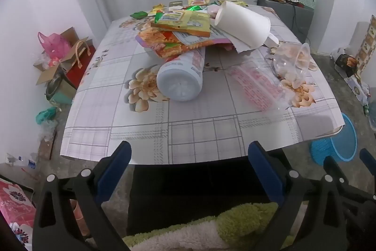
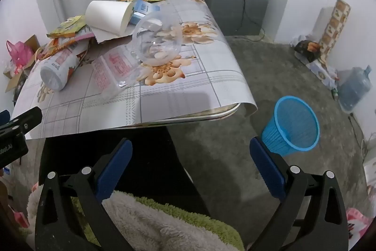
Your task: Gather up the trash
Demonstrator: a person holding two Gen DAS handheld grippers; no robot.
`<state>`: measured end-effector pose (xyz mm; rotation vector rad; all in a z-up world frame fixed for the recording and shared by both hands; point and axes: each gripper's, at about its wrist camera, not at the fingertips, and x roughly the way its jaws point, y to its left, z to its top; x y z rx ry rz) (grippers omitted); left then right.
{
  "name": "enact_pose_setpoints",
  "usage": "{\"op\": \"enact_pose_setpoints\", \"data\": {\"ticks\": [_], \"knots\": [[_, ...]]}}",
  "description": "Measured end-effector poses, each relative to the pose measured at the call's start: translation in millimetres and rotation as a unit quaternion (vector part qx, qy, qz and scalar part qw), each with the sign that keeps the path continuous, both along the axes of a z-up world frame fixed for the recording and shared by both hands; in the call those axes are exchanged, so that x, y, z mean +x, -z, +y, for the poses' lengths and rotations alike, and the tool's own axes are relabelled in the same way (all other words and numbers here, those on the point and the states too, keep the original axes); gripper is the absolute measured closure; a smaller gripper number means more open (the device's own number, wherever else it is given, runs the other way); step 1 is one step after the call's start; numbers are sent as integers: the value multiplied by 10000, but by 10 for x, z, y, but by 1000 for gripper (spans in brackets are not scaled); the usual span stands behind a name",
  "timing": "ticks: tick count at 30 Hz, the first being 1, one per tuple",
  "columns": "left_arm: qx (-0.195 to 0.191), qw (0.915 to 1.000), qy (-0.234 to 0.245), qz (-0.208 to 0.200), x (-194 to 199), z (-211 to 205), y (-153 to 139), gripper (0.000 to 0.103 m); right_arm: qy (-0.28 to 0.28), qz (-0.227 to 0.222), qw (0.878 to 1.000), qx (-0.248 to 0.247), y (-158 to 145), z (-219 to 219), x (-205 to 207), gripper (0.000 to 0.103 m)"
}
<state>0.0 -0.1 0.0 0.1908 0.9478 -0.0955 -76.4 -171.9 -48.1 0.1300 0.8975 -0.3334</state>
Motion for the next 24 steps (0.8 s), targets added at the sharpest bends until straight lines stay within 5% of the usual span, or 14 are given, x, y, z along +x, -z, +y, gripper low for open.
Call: {"op": "enact_pose_setpoints", "data": {"ticks": [24], "knots": [[-10,10000,5,23,-2,-2,-1,6,21,-26,10000,-32,-4,17,-17,8]]}}
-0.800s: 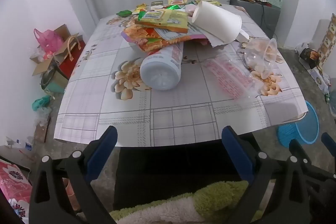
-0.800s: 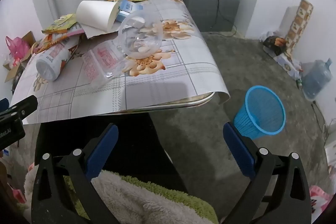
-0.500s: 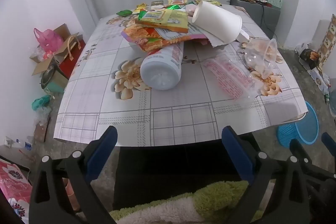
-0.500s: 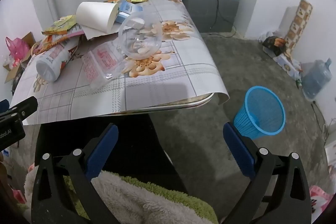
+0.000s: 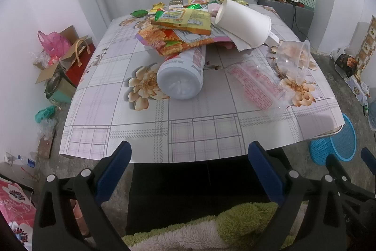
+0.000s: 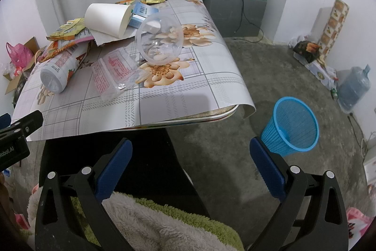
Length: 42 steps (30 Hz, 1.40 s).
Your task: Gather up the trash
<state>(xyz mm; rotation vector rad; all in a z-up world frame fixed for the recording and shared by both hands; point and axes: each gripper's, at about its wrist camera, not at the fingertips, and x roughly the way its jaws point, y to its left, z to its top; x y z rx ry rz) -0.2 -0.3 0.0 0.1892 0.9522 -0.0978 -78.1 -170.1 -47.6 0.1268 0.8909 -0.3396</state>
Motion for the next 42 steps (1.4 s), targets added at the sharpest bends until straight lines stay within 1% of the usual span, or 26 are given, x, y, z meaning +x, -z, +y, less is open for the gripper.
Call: {"op": "enact_pose_setpoints", "data": {"ticks": [42], "knots": [[3,10000,1,32,6,4,2,6,-8,-17,10000,5,2,11,-1,8]]}}
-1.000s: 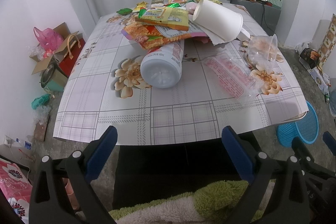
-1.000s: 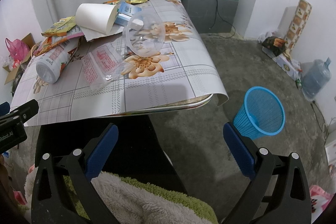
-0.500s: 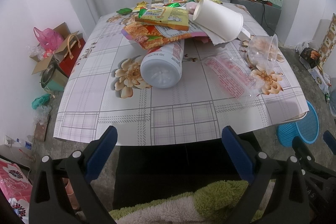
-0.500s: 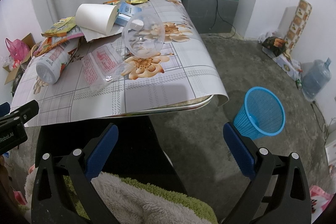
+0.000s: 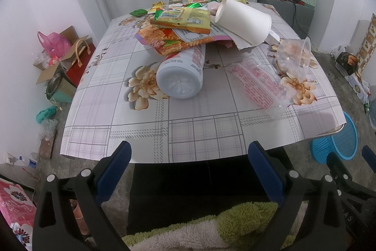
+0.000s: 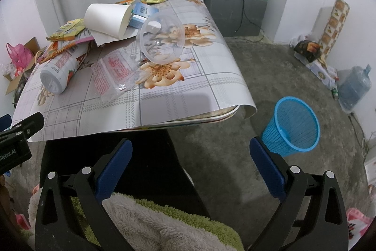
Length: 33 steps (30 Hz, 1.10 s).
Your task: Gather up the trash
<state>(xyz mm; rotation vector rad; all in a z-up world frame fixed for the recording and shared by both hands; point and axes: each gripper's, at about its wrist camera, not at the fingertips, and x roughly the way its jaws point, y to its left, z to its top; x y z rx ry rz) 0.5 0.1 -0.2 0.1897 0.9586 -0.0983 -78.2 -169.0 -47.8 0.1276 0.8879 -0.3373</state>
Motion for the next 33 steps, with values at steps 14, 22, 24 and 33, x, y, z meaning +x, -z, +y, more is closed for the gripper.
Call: {"op": "enact_pose_setpoints", "data": {"ticks": [14,22,24,33], "knots": [[7,10000,-1,5,1,-2,0,6,3,6,10000,5,-1,6,2,8],[-108,9999,-34,14,-36,63,73,6,-6,-14,10000,21,-1,3,8,8],[-207,9998,-29,23,-52,91,78,6,-20,-55,10000,61,-5,-7,22,8],[-611,9978,14,-265,-66,185,-88,6,-103,-1006,9939,-439,-259,-111,112,8]]}}
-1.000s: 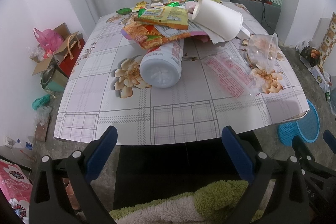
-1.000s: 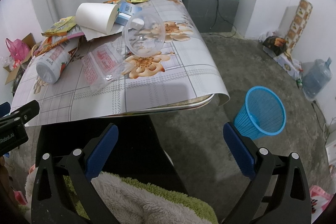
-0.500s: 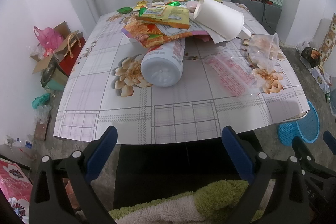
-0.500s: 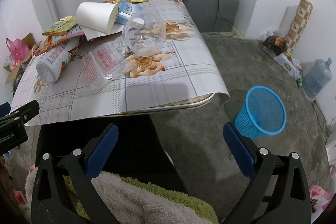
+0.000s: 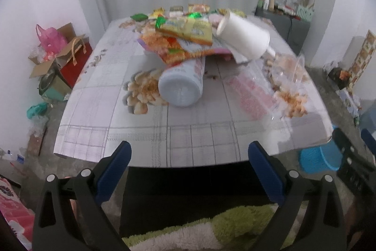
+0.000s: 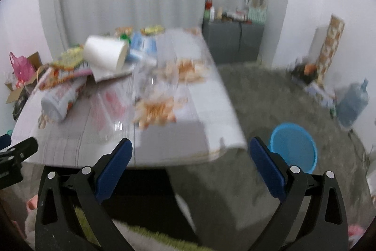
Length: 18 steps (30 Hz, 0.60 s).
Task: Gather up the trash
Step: 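Grasp the clear plastic cup with the right tool while the left tool grasps the pink-printed wrapper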
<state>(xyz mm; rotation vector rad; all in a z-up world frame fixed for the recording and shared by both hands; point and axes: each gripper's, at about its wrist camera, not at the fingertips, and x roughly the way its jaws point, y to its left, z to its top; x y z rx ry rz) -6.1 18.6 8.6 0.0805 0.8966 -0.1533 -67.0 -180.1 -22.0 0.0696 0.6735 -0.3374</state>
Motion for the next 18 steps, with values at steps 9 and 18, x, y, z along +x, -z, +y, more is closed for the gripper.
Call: {"op": "enact_pose_setpoints", "data": {"ticks": [9,18], "knots": [[-2183,9716,909,-80,41,138,-137,6,-468,-1041,9927,-401,-227,-272,248,8],[-1348,9700,1882,-742,107,-351,-202,6,-1056,-545,9928,-131,-63,-530,921,18]]}}
